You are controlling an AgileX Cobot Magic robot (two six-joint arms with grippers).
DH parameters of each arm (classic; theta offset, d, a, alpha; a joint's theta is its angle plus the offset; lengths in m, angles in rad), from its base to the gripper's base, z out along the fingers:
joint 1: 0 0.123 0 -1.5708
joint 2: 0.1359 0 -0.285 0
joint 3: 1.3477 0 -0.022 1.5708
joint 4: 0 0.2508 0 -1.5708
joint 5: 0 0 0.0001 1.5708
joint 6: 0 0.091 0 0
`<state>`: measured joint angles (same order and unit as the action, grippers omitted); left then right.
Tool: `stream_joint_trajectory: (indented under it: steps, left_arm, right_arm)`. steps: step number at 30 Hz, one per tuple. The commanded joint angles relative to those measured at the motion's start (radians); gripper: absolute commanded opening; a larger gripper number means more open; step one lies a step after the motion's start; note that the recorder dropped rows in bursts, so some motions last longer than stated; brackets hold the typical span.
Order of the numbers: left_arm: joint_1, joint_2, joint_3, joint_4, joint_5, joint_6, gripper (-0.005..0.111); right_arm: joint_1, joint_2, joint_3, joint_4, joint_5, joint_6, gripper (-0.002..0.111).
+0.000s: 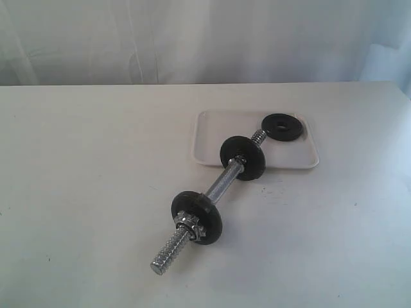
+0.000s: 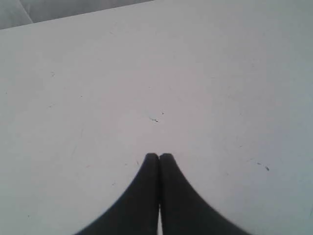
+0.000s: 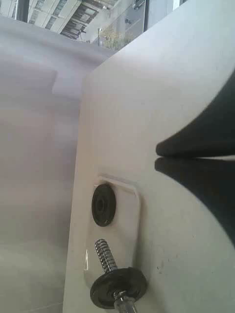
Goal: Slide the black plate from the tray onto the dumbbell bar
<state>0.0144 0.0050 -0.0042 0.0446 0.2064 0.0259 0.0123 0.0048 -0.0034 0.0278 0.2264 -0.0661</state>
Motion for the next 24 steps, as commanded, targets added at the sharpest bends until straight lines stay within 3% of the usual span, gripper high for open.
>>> stream_joint_trajectory:
  steps: [1, 13, 15, 21, 24]
  left_arm:
    - [-0.004, -0.005, 0.004, -0.001, 0.004, -0.001, 0.000]
    - [-0.004, -0.005, 0.004, -0.001, 0.004, -0.001, 0.000]
    - [-0.004, -0.005, 0.004, -0.001, -0.004, -0.001, 0.000]
    - [-0.004, -0.005, 0.004, -0.010, -0.073, -0.001, 0.000]
    - [-0.004, -0.005, 0.004, -0.130, -0.196, -0.048, 0.000]
  right_arm:
    - [-0.001, -0.005, 0.003, 0.005, -0.005, 0.001, 0.000]
    - [-0.001, -0.005, 0.003, -0.002, -0.010, -0.001, 0.000]
    - [-0.001, -0.005, 0.003, 0.000, -0.076, -0.001, 0.000]
    - [-0.001, -0.005, 0.003, 0.002, -0.113, 0.019, 0.000]
    - [-0.001, -0.005, 0.003, 0.007, -0.209, 0.022, 0.000]
